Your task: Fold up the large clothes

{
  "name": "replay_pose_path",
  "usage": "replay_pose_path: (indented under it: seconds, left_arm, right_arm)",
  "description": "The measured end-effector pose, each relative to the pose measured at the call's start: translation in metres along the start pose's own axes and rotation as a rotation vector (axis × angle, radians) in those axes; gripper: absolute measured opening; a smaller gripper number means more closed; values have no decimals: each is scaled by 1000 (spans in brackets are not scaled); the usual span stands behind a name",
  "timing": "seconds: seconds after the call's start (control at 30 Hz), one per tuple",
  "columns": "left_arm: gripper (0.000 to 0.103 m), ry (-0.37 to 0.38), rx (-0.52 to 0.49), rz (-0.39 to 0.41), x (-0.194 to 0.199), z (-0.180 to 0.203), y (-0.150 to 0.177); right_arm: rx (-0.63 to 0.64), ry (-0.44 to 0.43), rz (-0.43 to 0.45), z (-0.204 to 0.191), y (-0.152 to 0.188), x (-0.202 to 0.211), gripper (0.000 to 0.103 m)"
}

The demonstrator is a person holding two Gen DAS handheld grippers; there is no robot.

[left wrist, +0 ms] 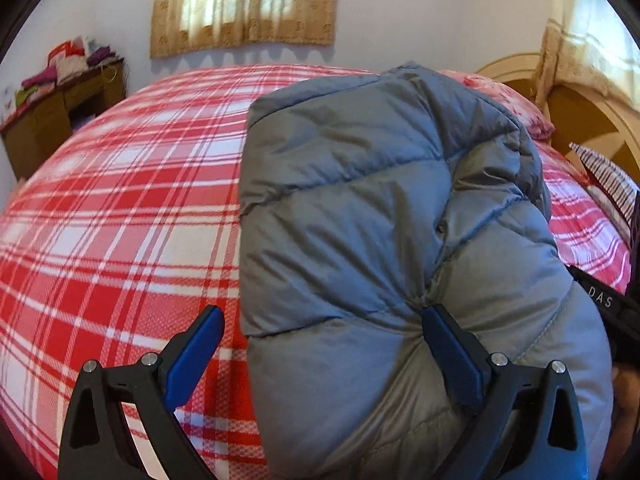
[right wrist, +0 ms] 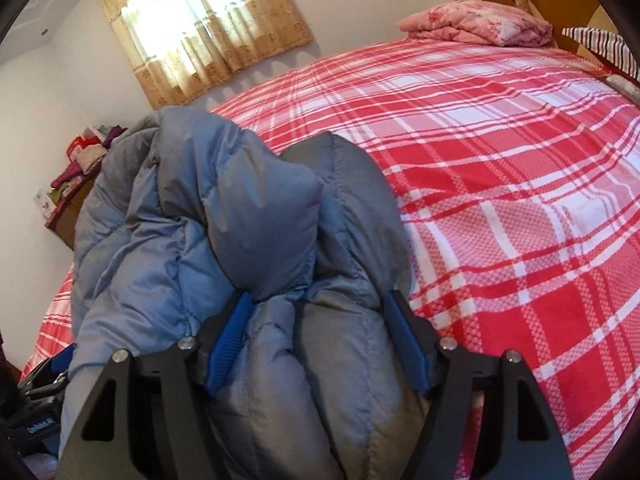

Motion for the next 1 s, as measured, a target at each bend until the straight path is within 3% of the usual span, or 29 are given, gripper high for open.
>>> replay_pose_path:
  seconds: [0.23,0.43,0.63,0.8,0.87,0.93,1.0]
  left_arm:
    - [100,24,-14,2,-4,2,-5]
    - [100,42,-28,-4,-10,6,-7]
    - [100,-8,-60,15,3,3,-14]
    - [100,-25,-48,190,48,-13,-65]
    - [100,-66,-21,244,54,-28,-92]
    - [100,-130,-35,225,39,-40,-110]
    - [100,-229,-43,197,14,-57,-122]
  right_arm:
    - [-1,-37,-12,-4,2,-2,71]
    - [7,-56,-18,-7,3,-5,60]
    - [7,-33,-6,-6,0,-1,62]
    - [84,132,107,-13,-34,40,62]
    - [126,153,166,-32,-61,57,63]
    - [198,111,174,-60,-78,53,63]
    - [258,69,122,-84,-85,30,45]
Point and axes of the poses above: each gripper's, at about its wrist camera, not at the fingertips, and x roughly against the way its jaws point, z to its right, y to its underside, the point moved 10 cm from there along -x, roughly the way its jaws point, and after that the axes turned 5 degrees about z, right-handed, at the moved point
